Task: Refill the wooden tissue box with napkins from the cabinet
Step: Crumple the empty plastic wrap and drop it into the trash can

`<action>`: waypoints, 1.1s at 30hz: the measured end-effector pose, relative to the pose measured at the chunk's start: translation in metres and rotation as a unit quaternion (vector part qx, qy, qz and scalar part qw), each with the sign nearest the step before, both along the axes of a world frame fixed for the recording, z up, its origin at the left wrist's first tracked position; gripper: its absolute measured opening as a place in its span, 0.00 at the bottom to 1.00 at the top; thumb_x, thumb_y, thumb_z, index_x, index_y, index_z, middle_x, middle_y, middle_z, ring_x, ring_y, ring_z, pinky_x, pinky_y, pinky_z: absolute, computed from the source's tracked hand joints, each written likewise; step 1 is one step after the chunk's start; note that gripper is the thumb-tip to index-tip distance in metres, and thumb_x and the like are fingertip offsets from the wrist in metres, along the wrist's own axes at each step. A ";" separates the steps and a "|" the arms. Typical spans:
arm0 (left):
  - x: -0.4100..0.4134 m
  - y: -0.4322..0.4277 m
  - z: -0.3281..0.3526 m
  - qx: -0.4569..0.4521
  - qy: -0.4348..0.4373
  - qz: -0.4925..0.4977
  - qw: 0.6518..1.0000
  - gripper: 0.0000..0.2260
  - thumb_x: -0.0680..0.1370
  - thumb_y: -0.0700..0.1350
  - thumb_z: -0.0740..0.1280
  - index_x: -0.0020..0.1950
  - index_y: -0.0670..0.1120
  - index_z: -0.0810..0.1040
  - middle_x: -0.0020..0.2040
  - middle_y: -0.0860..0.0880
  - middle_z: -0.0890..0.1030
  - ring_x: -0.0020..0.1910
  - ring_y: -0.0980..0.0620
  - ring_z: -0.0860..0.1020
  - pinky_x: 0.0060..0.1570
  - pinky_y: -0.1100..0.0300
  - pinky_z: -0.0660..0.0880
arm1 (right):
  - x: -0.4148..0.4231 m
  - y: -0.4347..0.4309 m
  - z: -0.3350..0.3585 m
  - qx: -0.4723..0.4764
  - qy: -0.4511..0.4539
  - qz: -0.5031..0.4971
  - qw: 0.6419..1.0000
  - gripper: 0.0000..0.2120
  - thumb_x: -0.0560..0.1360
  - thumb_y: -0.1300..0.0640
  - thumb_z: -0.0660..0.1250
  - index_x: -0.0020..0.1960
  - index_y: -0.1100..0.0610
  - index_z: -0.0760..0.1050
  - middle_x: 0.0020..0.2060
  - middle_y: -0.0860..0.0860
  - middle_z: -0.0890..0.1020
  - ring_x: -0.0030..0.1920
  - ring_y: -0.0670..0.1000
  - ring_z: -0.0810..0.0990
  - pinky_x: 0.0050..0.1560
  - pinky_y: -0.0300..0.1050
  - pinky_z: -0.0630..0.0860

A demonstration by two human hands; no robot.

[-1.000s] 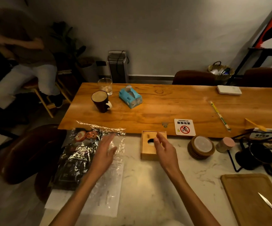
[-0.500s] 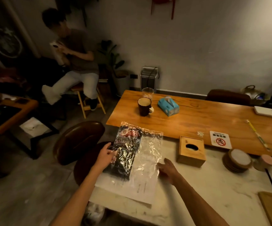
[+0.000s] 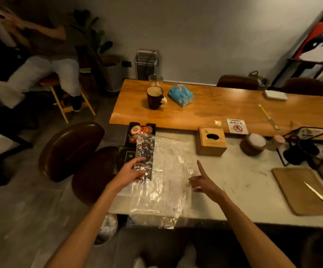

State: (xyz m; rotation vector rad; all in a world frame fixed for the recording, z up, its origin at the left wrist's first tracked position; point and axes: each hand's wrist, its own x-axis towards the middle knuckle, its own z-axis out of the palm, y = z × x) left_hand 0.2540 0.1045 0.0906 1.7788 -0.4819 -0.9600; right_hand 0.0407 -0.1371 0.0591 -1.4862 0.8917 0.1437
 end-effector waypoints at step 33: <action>-0.056 -0.231 0.502 -0.293 -0.436 0.072 0.848 0.14 0.72 0.31 0.72 0.58 0.33 0.80 0.41 0.44 0.82 0.34 0.60 0.79 0.41 0.64 0.79 | -0.079 -0.231 0.517 -0.480 -0.416 -0.076 0.768 0.18 0.74 0.61 0.72 0.63 0.62 0.78 0.54 0.54 0.83 0.42 0.43 0.83 0.44 0.30 0.79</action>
